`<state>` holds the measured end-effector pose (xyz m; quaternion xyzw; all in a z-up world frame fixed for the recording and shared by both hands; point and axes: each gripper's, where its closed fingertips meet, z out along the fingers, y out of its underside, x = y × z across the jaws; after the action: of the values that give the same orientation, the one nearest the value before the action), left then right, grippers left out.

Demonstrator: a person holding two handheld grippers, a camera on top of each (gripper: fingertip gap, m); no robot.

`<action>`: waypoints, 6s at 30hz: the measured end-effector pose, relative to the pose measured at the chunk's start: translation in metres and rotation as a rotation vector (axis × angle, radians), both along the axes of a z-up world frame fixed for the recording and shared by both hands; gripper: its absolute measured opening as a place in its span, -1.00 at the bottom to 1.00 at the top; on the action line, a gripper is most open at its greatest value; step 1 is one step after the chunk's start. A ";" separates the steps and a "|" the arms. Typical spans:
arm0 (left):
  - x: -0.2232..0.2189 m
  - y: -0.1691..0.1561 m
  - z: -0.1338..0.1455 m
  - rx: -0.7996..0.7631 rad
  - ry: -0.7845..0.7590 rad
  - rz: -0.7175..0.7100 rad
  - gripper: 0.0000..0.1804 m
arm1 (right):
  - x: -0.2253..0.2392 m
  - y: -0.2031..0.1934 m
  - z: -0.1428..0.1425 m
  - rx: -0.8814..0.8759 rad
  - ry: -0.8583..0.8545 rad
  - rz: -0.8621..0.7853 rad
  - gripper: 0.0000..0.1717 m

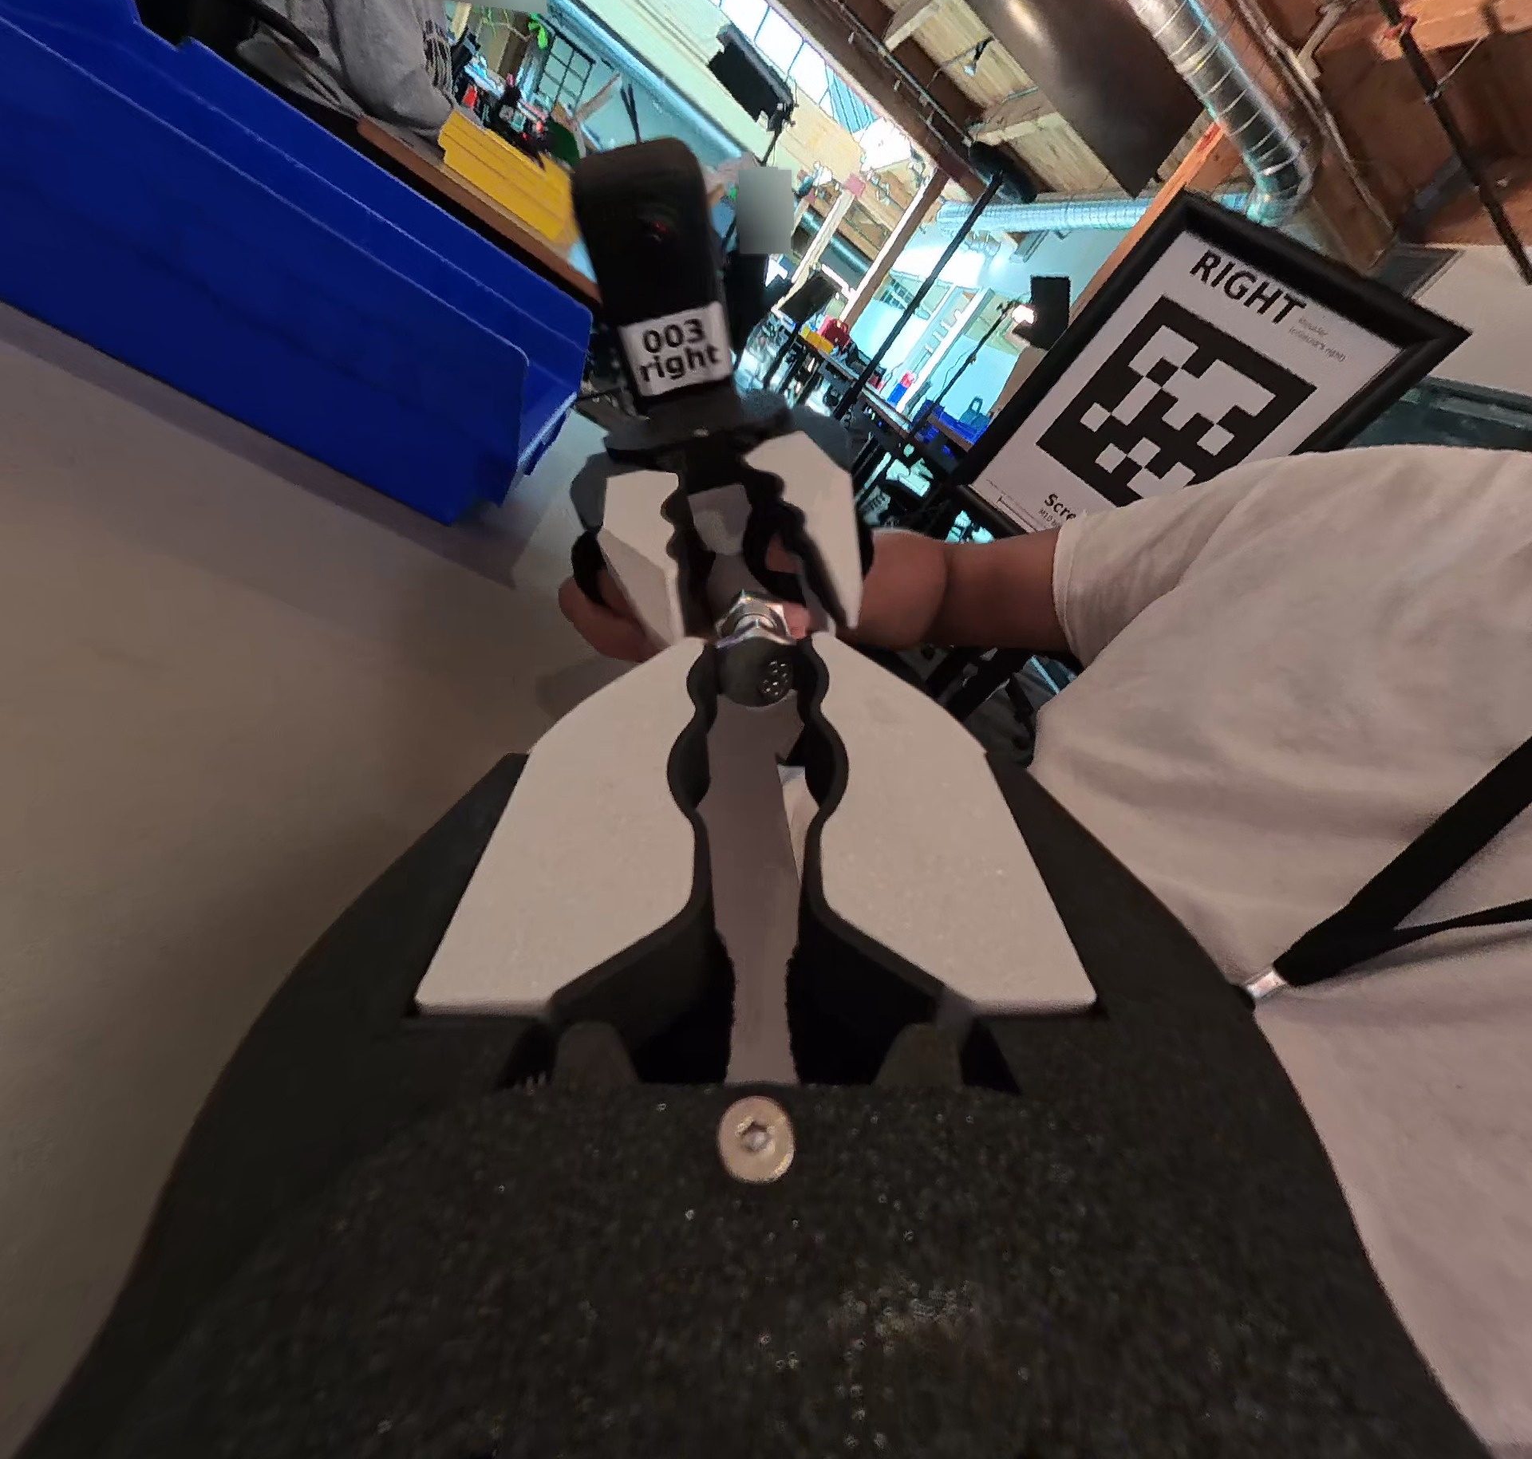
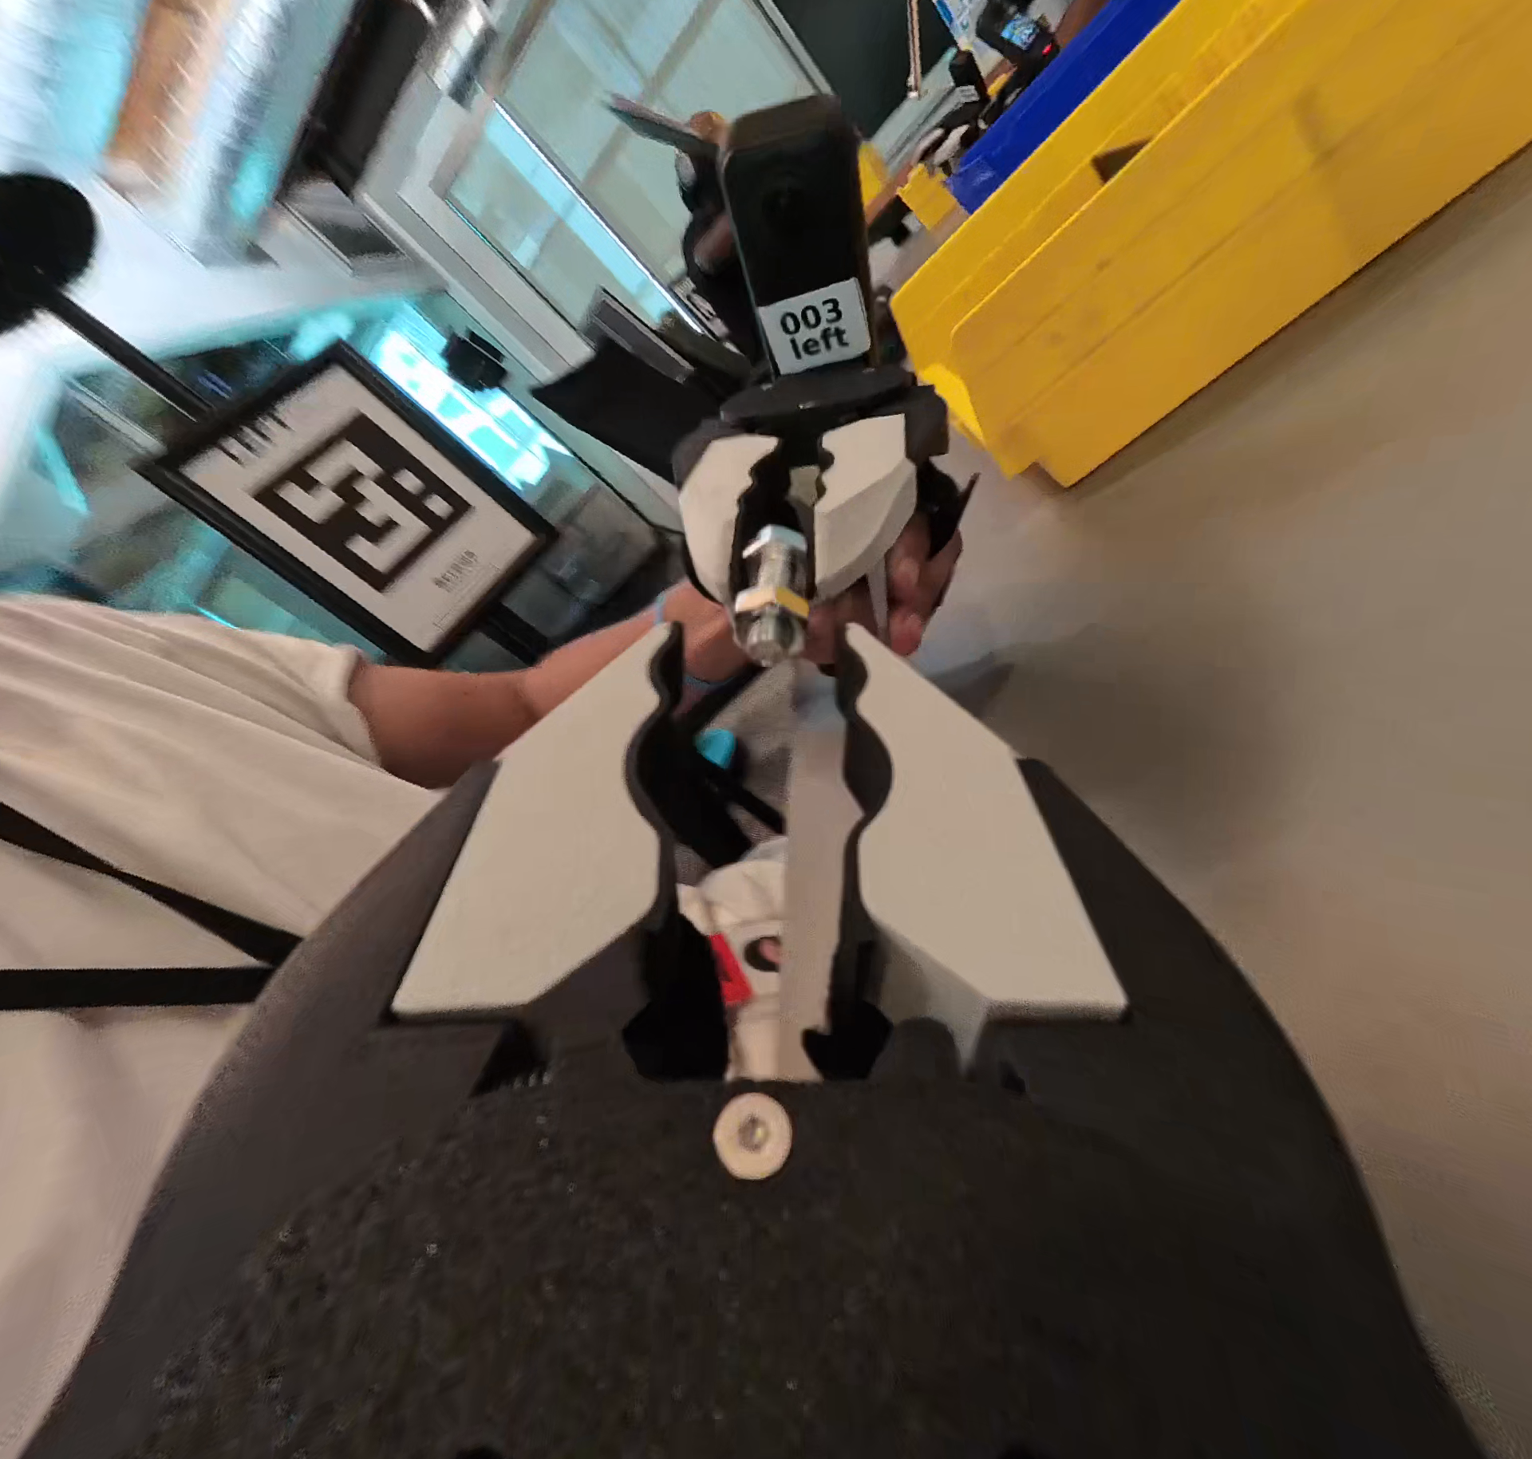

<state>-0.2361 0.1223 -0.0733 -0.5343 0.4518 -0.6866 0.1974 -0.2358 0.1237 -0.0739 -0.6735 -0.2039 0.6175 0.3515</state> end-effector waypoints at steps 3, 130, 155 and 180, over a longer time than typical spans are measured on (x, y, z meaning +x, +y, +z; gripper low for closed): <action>-0.003 0.006 0.005 -0.041 -0.023 0.014 -0.81 | 0.006 0.008 -0.011 0.312 -0.293 -0.140 -0.47; 0.003 0.023 0.003 -0.271 -0.023 0.068 -0.81 | 0.008 0.013 -0.006 1.119 -0.915 -0.496 -0.40; 0.004 0.009 0.000 -0.195 0.007 0.009 -0.81 | 0.000 0.008 -0.011 0.385 -0.353 -0.224 -0.80; 0.006 0.024 -0.005 -0.391 0.005 0.052 -0.81 | 0.006 0.019 -0.012 1.640 -1.343 -0.553 -0.47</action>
<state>-0.2299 0.1460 -0.0780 -0.5757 0.2963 -0.7546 0.1064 -0.2302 0.1429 -0.0856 -0.4567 -0.5447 -0.2988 0.6367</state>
